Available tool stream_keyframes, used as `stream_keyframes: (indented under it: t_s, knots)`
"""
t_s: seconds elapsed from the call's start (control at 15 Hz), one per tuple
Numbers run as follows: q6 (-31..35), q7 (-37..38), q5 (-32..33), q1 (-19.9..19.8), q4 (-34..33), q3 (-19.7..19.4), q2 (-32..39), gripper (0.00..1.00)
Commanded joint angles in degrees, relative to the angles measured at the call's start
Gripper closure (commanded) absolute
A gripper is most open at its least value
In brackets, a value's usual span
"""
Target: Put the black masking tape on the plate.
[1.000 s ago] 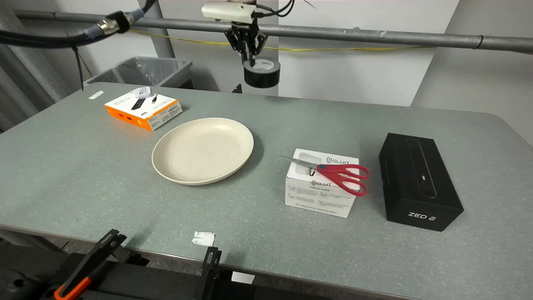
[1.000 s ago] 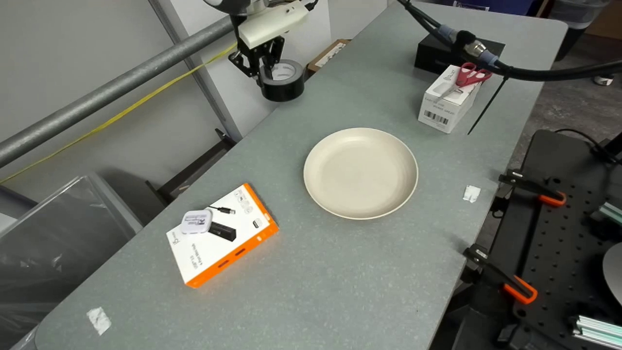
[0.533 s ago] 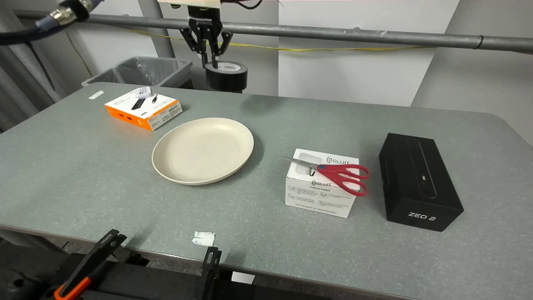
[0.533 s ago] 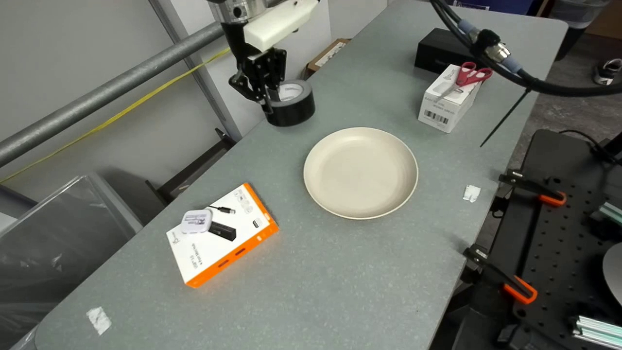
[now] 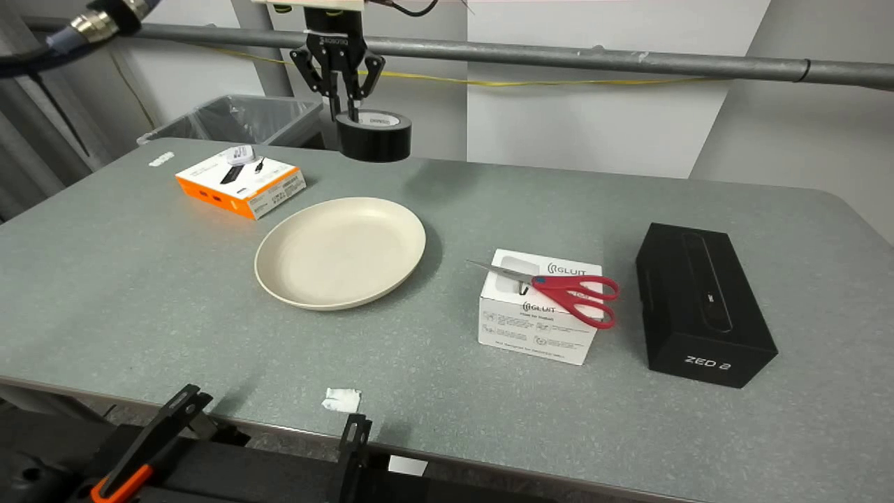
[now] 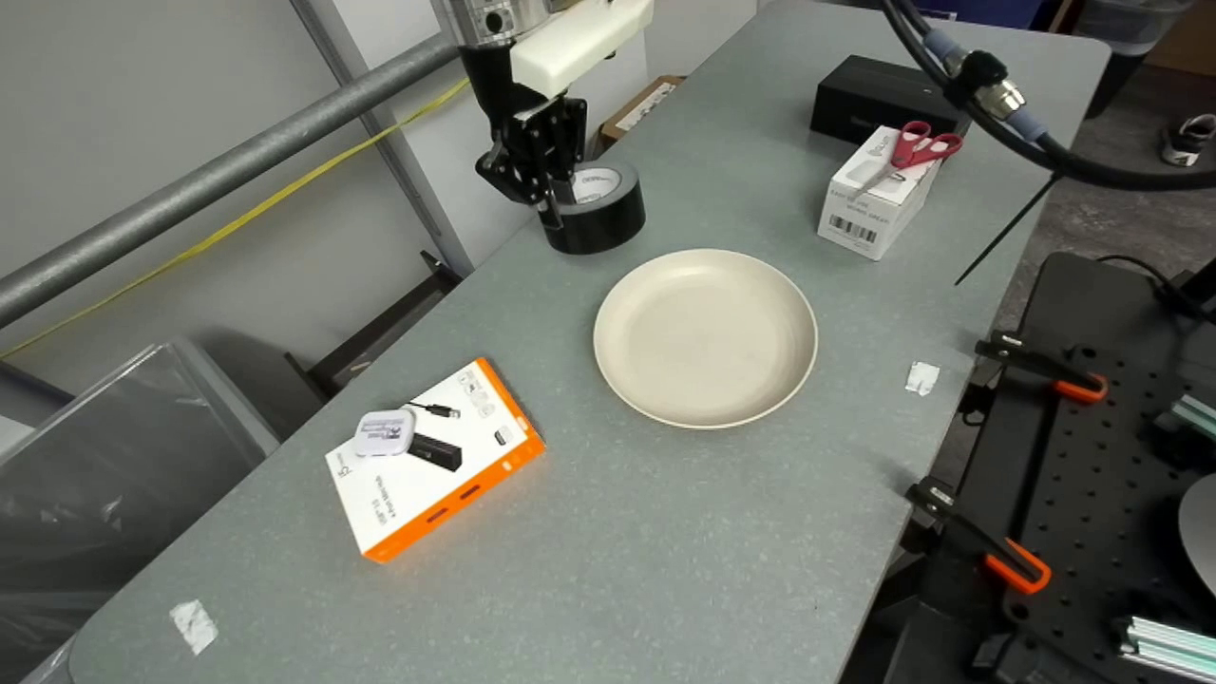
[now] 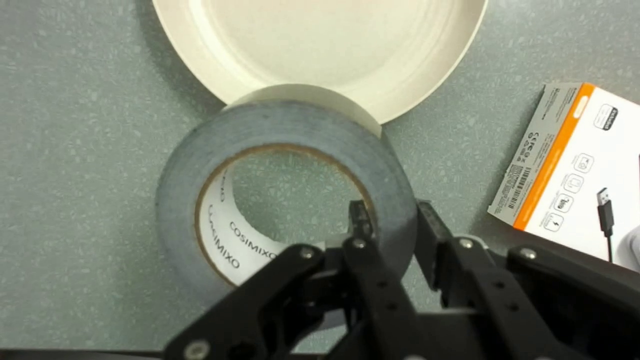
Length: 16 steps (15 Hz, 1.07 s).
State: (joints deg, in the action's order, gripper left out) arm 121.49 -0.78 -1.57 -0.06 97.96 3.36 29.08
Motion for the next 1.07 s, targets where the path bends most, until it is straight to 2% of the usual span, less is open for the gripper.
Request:
stream_keyframes:
  t_s: [0.0, 0.27, 0.53, 0.73, 1.0]
  knots:
    - [4.3, 0.2, 0.9, 1.4, 5.3, -0.6, -2.5, 0.94]
    - [16.4, 1.9, 5.2, 4.3, 18.7, -1.1, -8.7, 0.94]
    - [25.5, 7.3, 12.1, 7.7, 29.9, -2.3, -12.7, 0.94]
    - [30.6, 12.1, 15.7, 9.3, 33.7, -3.6, -12.2, 0.94]
    - [34.8, 15.0, 17.0, 9.9, 34.0, -5.7, -8.3, 0.94]
